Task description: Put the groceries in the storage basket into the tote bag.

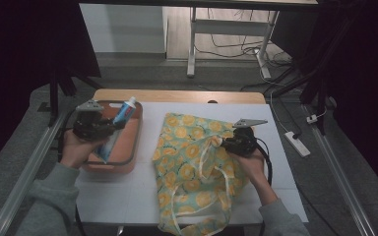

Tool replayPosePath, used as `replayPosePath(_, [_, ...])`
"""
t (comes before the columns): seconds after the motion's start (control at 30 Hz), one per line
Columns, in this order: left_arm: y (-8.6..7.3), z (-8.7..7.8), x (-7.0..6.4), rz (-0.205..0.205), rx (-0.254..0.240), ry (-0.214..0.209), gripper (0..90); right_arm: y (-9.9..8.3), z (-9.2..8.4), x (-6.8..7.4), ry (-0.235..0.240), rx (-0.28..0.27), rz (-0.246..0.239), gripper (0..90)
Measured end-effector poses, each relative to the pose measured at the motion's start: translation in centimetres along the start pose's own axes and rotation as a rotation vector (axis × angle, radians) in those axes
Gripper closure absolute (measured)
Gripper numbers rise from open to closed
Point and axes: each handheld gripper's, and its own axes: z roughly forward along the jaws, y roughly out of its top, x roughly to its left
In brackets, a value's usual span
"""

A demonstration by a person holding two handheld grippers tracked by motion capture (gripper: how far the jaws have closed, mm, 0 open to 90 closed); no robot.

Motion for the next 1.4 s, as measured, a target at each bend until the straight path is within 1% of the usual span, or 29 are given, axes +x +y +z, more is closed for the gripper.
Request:
replayPosePath(0.17, [0.2, 1.0, -4.7, 0.094, -0.011, -0.126, 75.4, 0.0, 0.0, 0.0, 0.004, -0.005, 0.002, 88.4])
replayPosePath(0.23, [0.3, 1.6, -6.5, 0.128, -0.006, -0.186, 75.4, 0.0, 0.0, 0.0, 0.003, -0.005, 0.001, 88.4])
replayPosePath(0.3, [0.4, 2.2, -8.2, 0.16, -0.004, -0.231, 75.4, 0.0, 0.0, 0.0, 0.005, -0.006, 0.002, 88.4])
replayPosePath(0.4, [0.6, 3.2, -10.3, 0.183, -0.015, -0.286, 75.4, 0.0, -0.1, 0.0, 0.005, -0.009, 0.004, 88.4])
replayPosePath(0.5, [0.7, 4.5, -11.9, 0.2, -0.011, -0.323, 75.4, 0.1, -0.2, 0.0, 0.01, -0.011, 0.008, 88.4])
replayPosePath(0.63, [0.9, 6.4, -13.8, 0.233, 0.006, -0.348, 75.3, 0.1, -0.2, 0.1, 0.01, -0.01, 0.007, 88.4])
replayPosePath(0.73, [0.9, 7.8, -14.8, 0.239, 0.027, -0.371, 75.3, 0.1, -0.3, 0.1, 0.012, -0.013, 0.01, 88.4])
replayPosePath(0.87, [0.6, 9.4, -16.3, 0.275, 0.07, -0.394, 75.3, 0.1, -0.3, -0.1, 0.023, -0.022, 0.024, 88.4])
replayPosePath(0.97, [0.1, 10.3, -17.4, 0.311, 0.118, -0.407, 75.3, 0.1, -0.5, -0.1, 0.035, -0.033, 0.033, 88.4])
replayPosePath(1.0, [-0.2, 10.5, -17.6, 0.325, 0.139, -0.407, 75.3, 0.2, -0.6, -0.2, 0.04, -0.038, 0.036, 88.5])
replayPosePath(1.13, [-1.1, 11.5, -18.4, 0.351, 0.209, -0.383, 75.2, 0.4, -1.1, -0.1, 0.054, -0.059, 0.038, 88.4])
replayPosePath(1.23, [-1.7, 11.8, -18.5, 0.356, 0.244, -0.378, 75.2, 0.5, -1.4, 0.0, 0.057, -0.071, 0.039, 88.4])
replayPosePath(1.4, [-2.3, 12.1, -18.9, 0.381, 0.294, -0.357, 75.2, 0.8, -1.8, 0.3, 0.063, -0.084, 0.034, 88.5])
